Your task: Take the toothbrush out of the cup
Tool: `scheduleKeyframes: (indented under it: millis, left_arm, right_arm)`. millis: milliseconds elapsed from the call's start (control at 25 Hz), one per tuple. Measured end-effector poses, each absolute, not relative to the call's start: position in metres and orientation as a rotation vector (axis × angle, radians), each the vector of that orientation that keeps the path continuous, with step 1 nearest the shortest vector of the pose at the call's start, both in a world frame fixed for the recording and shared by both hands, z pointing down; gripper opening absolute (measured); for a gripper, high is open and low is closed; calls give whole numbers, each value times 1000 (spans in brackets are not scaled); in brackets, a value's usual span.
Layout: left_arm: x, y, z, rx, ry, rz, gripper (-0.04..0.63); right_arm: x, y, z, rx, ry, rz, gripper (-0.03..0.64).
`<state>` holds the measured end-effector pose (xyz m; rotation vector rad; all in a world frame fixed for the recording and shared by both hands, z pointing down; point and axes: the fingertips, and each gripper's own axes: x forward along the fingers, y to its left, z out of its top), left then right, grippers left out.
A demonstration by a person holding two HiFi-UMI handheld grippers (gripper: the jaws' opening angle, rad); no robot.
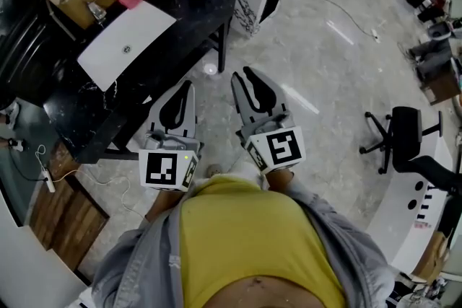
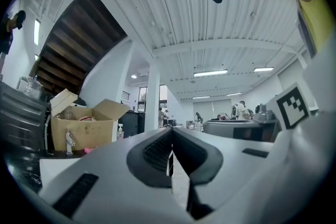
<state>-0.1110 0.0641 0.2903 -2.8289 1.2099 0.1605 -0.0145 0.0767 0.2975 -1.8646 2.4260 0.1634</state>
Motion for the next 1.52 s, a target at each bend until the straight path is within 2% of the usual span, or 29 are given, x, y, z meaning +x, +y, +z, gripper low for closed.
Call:
scheduleKeyframes:
  millis: [640, 1160, 1520]
  left_arm:
    - [-90, -44, 308, -2858, 1216, 186, 0]
    - [-25, -247, 289, -2735, 1381, 206, 0]
    - [3, -356, 296, -2674, 1529, 177, 0]
  right_arm:
    - [0, -46, 303, -1792, 2457, 201, 87]
    - [52, -272, 295, -1559, 2623, 250, 89]
    - [76, -393, 322, -1432, 2754, 189, 91]
